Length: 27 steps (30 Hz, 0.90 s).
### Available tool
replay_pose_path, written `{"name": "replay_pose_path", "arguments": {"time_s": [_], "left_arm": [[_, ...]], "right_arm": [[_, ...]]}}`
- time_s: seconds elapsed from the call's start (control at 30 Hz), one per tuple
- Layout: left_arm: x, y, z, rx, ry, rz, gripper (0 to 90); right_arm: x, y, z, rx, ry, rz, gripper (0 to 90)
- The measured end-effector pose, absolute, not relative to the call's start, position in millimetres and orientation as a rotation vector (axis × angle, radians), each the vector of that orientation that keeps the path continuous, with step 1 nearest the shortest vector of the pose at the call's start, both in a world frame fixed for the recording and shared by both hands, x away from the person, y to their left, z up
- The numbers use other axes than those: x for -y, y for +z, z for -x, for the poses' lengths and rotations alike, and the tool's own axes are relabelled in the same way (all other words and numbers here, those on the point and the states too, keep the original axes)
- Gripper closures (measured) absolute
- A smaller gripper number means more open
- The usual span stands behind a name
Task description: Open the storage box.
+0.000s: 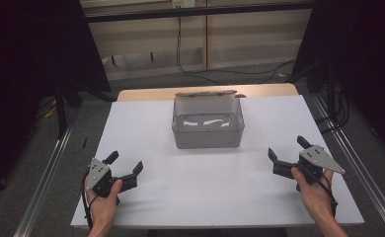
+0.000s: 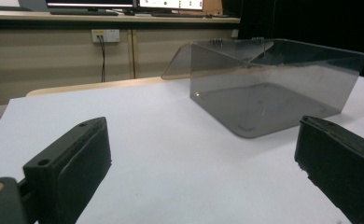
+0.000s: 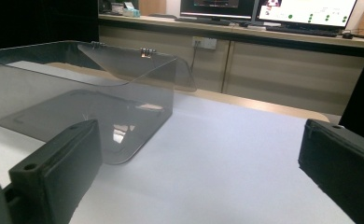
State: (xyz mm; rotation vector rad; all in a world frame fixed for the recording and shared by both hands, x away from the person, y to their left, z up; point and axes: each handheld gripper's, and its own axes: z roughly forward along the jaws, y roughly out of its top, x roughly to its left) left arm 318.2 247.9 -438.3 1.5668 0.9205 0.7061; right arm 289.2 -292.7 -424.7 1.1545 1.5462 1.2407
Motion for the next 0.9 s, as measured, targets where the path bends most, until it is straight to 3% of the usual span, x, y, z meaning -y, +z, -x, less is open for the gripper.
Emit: {"name": "replay_pose_path", "arguments": {"time_s": [0.9], "left_arm": [[-254.5,-449.5,-284.6,-1.007,0.776,-1.493,3.5]], "right_arm": [[311.1,-444.1,-239.8,-1.484,1.161,-1.301,0.0]]}}
